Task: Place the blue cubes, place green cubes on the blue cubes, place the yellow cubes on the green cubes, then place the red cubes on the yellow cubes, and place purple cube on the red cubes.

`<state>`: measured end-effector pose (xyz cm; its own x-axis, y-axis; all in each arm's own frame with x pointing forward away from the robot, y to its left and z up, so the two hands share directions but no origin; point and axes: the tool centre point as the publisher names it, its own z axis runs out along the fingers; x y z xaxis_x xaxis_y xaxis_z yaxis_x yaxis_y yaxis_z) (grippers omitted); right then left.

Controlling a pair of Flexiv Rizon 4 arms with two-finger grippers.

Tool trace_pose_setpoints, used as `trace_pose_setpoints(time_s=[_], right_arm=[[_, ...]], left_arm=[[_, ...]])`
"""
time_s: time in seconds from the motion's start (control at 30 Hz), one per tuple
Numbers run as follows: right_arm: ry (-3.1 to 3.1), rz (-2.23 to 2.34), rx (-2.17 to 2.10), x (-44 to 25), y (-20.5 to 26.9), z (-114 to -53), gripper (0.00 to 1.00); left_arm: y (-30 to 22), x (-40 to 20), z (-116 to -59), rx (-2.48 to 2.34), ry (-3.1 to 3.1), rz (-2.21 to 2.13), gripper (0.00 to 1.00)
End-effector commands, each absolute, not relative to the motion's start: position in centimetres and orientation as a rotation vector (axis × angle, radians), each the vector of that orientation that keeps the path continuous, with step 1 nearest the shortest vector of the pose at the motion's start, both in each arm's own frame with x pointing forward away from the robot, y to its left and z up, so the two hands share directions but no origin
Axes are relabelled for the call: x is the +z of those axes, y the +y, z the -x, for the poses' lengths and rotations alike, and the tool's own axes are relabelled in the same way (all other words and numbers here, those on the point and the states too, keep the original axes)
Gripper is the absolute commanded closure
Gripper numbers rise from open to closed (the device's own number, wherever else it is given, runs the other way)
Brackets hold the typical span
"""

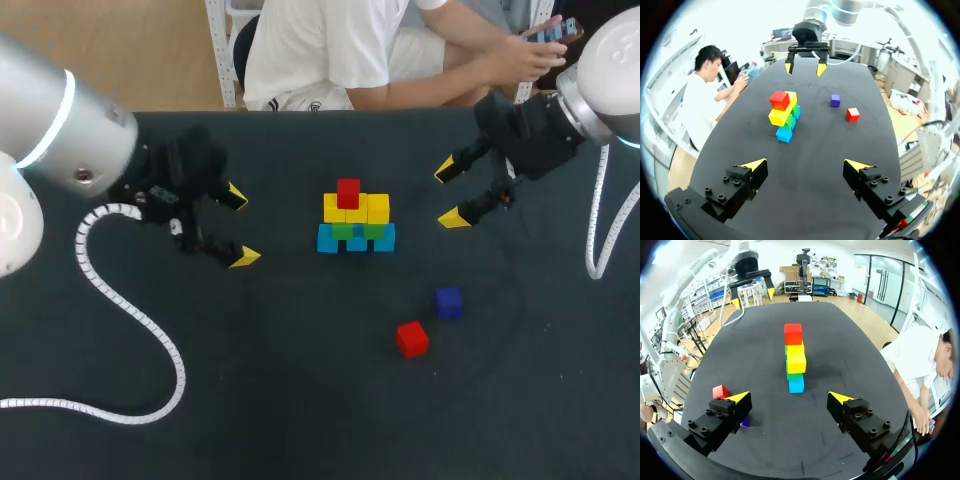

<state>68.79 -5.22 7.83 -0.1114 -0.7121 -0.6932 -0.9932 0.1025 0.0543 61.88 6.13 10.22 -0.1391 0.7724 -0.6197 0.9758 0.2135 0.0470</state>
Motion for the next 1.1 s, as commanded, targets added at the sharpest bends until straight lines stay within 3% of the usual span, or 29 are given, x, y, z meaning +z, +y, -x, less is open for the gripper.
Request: trace_pose_setpoints(time_s=[0.03, 0.4, 1.1], right_arm=[[1.88, 1.66, 0.729, 7.8, -5.2, -68.7, 0.0], [1.88, 1.66, 0.729, 7.8, -5.2, -68.7, 0.0], [1.88, 1.66, 0.729, 7.8, -5.2, -68.7, 0.0]], left_arm=[[6.4, 8.8, -66.2, -0.654, 1.926, -1.69, 0.0], [3.2, 9.3, -69.2, -0.525, 2.009, -1.763, 0.0], [3.4, 9.0, -70.7, -0.559, 1.984, -1.746, 0.0]])
